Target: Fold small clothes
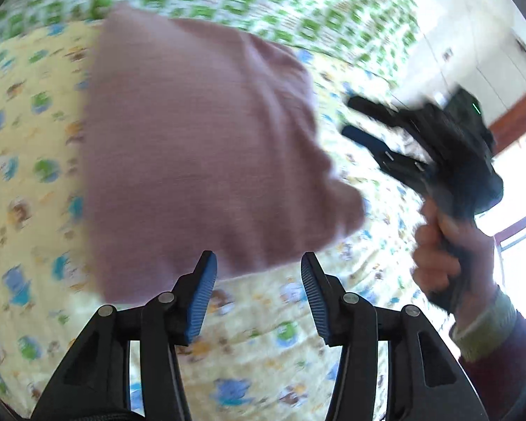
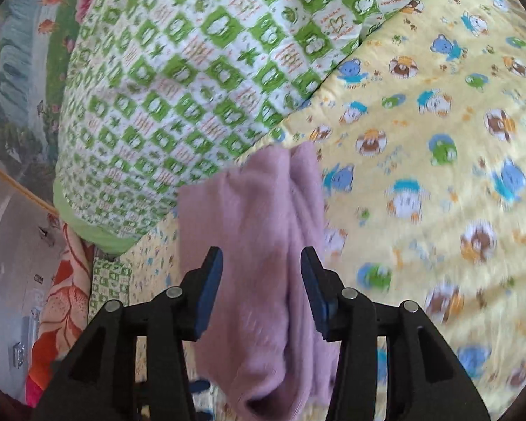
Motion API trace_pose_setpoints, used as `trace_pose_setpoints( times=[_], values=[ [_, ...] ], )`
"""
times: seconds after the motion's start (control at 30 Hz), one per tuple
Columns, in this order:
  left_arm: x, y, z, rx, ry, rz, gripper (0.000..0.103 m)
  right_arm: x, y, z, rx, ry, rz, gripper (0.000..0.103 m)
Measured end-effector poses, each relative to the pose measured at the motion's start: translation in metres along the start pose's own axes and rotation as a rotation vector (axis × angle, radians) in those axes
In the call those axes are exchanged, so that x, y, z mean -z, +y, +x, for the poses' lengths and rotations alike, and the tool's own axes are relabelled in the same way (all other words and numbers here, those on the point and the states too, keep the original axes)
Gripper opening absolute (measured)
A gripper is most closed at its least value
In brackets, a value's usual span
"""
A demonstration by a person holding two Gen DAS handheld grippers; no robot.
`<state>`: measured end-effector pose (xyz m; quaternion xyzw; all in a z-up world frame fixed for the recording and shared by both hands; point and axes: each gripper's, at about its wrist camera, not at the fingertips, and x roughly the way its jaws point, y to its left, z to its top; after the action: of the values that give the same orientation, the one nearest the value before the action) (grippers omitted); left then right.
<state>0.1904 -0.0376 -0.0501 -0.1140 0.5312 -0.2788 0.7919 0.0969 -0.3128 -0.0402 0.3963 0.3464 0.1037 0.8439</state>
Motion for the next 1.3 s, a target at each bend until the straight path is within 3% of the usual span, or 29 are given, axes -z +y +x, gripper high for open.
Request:
trace_pose_setpoints(
  times=[0.17, 0.43, 0.47, 0.53, 0.63, 0.87, 1.1, 1.27, 1.3],
  values=[
    [0.011, 0.04, -0.018, -0.084, -0.019, -0.083, 0.052, 0.036, 0.015, 0.003, 0.077, 0.061, -0.058, 0.048],
    [0.017, 0.079, -0.018, -0.1, -0.002, -0.202, 0.056, 0.052, 0.019, 0.015, 0.076, 0.108, -0.064, 0.048],
    [0.011, 0.077, -0.011, -0.107, 0.005, -0.205, 0.056, 0.052, 0.02, 0.018, 0.074, 0.115, -0.067, 0.045],
    [0.004, 0.071, 0.0, -0.124, 0.015, -0.193, 0.056, 0.05, 0.022, 0.02, 0.089, 0.123, -0.077, 0.004],
    [-0.001, 0.064, 0.01, -0.133, 0.028, -0.179, 0.056, 0.04, 0.022, 0.001, 0.105, 0.051, -0.075, 0.004],
    [-0.006, 0.057, 0.032, -0.138, 0.06, -0.177, 0.057, 0.054, -0.012, 0.015, 0.204, 0.114, -0.053, 0.004],
    [-0.008, 0.061, 0.019, -0.128, 0.049, -0.184, 0.06, 0.054, -0.005, 0.018, 0.231, 0.101, -0.072, 0.005],
    [-0.016, 0.069, 0.011, -0.127, 0.023, -0.213, 0.064, 0.043, 0.015, 0.004, 0.201, 0.062, -0.101, 0.011],
    [-0.019, 0.07, 0.01, -0.125, 0.019, -0.219, 0.065, 0.041, 0.016, 0.002, 0.204, 0.056, -0.101, 0.017]
  ],
)
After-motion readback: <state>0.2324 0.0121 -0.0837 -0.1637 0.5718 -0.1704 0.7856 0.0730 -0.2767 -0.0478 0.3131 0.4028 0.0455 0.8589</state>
